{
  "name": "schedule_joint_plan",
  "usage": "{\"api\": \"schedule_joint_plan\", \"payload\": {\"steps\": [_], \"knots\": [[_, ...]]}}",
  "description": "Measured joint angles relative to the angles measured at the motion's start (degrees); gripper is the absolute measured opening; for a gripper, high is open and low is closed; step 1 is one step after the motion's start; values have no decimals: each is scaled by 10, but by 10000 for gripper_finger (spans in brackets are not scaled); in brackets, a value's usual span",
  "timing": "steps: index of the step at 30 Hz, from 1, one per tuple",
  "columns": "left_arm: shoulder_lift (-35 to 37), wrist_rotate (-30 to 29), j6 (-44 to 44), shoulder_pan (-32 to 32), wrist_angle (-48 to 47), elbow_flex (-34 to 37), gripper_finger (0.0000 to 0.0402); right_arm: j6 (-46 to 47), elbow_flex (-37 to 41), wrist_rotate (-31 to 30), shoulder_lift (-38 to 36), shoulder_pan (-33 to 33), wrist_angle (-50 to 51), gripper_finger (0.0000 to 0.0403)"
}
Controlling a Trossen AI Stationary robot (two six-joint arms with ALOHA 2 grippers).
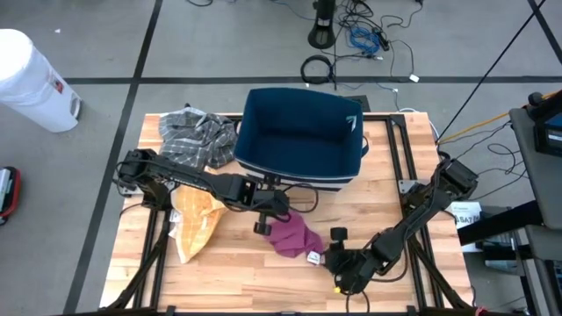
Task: Fold towel
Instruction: Fold the purple towel
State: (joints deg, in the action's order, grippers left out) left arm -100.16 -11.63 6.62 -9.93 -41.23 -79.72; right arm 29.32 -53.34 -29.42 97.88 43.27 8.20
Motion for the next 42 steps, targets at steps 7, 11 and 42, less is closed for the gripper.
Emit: {"api": "schedule_joint_plan", "payload": {"steps": [7,11,42], "knots": [[0,-13,-36,-2,-37,0,0,-14,26,27,48,-20,-55,121],[0,-13,-37,-7,-36,0,0,-38,26,24,79,-30,-71,122],[102,-147,-46,-46,-68,0,0,-33,26,-53,-33,-34,55,69]]}}
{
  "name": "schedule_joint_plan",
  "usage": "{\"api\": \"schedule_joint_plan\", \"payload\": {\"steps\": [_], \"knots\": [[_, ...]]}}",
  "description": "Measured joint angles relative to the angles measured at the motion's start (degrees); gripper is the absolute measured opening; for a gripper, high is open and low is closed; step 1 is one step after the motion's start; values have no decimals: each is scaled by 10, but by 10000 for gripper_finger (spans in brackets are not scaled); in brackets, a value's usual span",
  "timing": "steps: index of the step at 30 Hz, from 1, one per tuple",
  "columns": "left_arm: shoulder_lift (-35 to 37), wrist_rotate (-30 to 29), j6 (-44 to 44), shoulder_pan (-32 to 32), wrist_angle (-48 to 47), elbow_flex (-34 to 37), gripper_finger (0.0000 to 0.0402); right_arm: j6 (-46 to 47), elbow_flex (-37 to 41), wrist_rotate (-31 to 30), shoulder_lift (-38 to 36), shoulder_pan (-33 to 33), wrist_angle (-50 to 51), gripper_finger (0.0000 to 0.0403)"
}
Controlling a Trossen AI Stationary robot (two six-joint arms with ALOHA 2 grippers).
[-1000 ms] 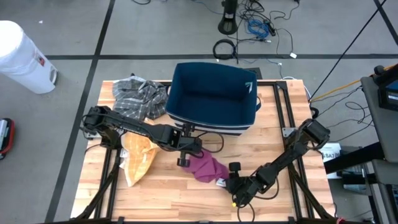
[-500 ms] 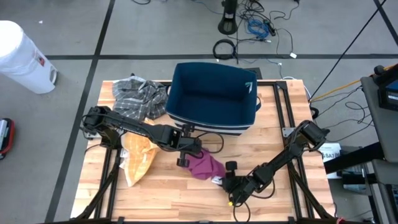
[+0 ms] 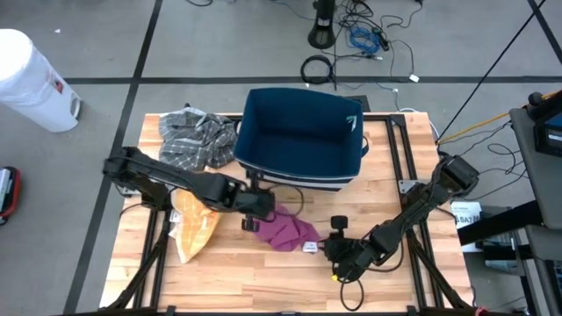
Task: Fold towel
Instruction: Fold the purple towel
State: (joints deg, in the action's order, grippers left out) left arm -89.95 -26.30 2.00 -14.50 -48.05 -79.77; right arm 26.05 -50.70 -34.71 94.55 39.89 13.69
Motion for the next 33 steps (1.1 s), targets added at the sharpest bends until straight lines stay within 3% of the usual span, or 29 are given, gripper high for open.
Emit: {"api": "schedule_joint_plan", "payload": {"steps": [3,6,9,12,16,18,25,28,33], "knots": [[59,-71,38,-27,94,0,0,-4,0,-15,-16,5,11,69],[105,-49,120,-55,216,0,0,-2,0,-30,-28,7,36,69],[131,-8,157,-75,267,-1,5,8,0,-30,-38,7,48,69],[140,64,164,-86,265,-1,32,9,0,-34,-43,9,49,69],[138,208,145,-93,254,-1,92,8,0,-33,-43,11,53,69],[130,243,137,-96,242,-1,123,8,0,-33,-43,11,57,69],[110,261,85,-94,139,0,213,15,0,-33,-43,11,61,69],[102,257,56,-83,93,1,229,15,0,-33,-43,11,61,69],[93,255,46,-77,94,1,238,2,0,-28,-43,10,41,69]]}}
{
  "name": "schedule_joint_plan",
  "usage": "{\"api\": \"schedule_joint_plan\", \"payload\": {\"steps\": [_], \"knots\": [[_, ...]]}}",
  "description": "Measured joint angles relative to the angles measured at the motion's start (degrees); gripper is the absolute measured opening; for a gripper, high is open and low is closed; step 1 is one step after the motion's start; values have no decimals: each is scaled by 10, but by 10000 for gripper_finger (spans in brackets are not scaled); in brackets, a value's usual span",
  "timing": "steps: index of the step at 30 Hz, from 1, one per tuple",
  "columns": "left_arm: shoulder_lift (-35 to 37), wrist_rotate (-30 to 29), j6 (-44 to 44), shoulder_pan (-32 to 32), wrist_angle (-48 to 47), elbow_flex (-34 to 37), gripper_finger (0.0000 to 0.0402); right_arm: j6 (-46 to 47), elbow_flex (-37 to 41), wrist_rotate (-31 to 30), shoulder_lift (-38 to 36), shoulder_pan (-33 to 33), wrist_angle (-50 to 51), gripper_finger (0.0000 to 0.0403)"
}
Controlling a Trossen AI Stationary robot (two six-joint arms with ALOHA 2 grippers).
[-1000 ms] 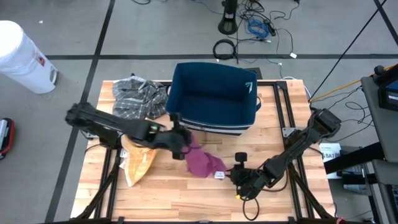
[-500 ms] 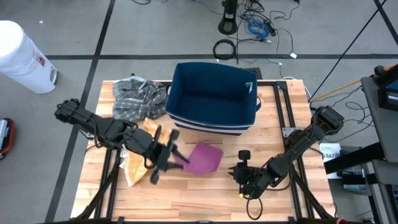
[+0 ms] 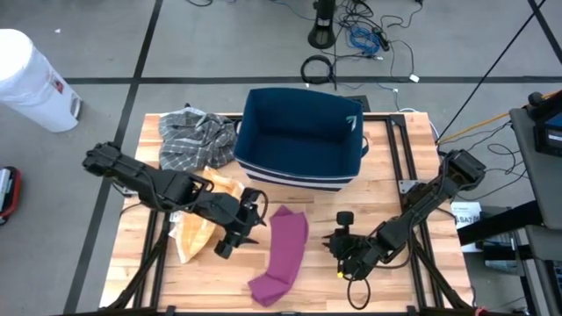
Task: Fold towel
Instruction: Fold the purple towel
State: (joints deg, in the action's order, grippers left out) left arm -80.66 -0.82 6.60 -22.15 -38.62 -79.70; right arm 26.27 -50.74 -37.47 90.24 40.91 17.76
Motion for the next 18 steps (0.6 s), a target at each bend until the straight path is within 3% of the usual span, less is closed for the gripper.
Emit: {"api": "schedule_joint_plan", "payload": {"steps": [5,12,18], "knots": [[-3,0,13,8,-9,0,238,-96,0,30,0,-7,-111,69],[-28,19,1,29,-13,31,238,-231,-1,188,18,-31,-215,72],[-37,26,-16,38,33,96,238,-279,-1,217,59,-39,-279,127]]}}
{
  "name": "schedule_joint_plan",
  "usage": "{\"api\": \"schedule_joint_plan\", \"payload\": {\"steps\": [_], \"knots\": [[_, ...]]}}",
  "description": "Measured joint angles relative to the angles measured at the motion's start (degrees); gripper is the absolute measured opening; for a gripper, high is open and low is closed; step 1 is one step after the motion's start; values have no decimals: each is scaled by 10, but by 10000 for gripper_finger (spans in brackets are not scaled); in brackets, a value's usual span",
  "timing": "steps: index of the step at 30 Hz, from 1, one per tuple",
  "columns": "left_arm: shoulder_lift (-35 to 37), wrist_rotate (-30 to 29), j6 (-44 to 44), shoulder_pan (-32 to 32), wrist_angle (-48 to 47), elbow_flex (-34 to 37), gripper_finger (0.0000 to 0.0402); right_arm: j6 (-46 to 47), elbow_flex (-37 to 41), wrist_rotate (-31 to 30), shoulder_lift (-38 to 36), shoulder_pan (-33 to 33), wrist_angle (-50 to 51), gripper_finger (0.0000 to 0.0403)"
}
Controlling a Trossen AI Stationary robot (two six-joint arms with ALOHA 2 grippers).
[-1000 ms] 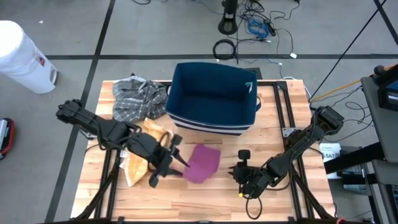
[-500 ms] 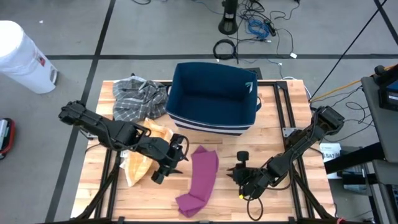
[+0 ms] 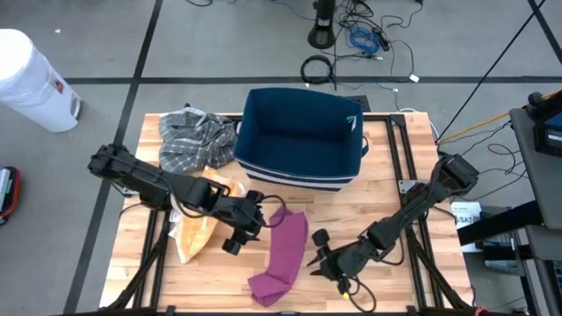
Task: Fold towel
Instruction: Fold the purple towel
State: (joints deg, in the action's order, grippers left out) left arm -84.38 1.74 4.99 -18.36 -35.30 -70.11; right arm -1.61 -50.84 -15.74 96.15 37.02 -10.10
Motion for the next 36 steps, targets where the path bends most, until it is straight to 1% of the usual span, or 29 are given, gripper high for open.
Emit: {"api": "schedule_joint_plan", "payload": {"steps": [5,8,11,14,18,21,24,26,28,30,33,34,36], "knots": [[0,6,-3,2,34,23,238,-24,0,14,43,-12,-69,191],[0,6,-5,2,39,25,238,-39,-2,34,67,-19,-108,211],[0,9,-6,2,44,25,238,-58,-20,46,89,-22,-113,211],[0,10,-5,2,47,25,238,-86,-47,57,115,-26,-112,203],[0,10,-6,4,54,25,238,-98,-88,85,153,-37,-68,197],[0,10,-10,4,54,25,238,-99,-116,86,178,-45,-27,197],[0,10,-13,4,54,25,238,-106,-137,78,191,-51,-18,193],[0,10,-13,4,54,25,238,-112,-145,67,192,-53,-14,181],[0,10,-13,4,54,25,238,-121,-150,66,191,-56,-14,157],[0,10,-13,4,54,25,238,-133,-155,67,191,-57,-12,118],[0,10,-13,4,53,25,238,-143,-162,89,191,-57,-8,35],[0,10,-13,4,50,25,238,-143,-162,99,191,-58,-8,18],[0,10,-12,4,48,25,238,-135,-162,101,190,-58,-7,10]]}}
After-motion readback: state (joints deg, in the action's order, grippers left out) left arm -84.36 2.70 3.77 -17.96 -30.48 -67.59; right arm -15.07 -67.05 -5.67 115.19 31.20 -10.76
